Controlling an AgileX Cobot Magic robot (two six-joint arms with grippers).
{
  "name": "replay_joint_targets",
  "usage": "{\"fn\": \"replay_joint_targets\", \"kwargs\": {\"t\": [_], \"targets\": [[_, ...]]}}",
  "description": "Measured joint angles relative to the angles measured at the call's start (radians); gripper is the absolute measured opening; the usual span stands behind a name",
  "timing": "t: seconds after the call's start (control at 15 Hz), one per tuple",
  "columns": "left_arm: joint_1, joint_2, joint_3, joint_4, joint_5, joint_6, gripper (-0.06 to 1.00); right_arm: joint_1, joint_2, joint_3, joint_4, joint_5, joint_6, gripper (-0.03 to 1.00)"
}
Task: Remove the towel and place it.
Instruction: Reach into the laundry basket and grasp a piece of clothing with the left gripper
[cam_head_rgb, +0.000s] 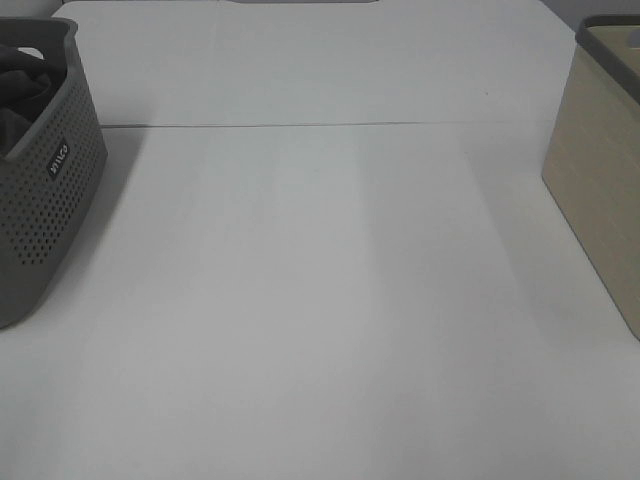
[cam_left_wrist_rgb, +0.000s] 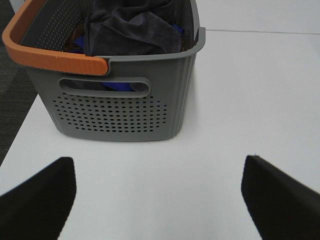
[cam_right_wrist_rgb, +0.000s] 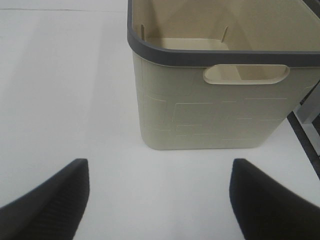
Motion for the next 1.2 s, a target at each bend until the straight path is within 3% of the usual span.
{"fn": "replay_joint_targets", "kwargs": {"t": [1.2], "targets": [[0.0, 0.0, 0.0, 0.0, 0.001, 0.0, 0.84, 0.0, 0.0, 0.0, 0.0, 0.0, 0.0, 0.76]]}}
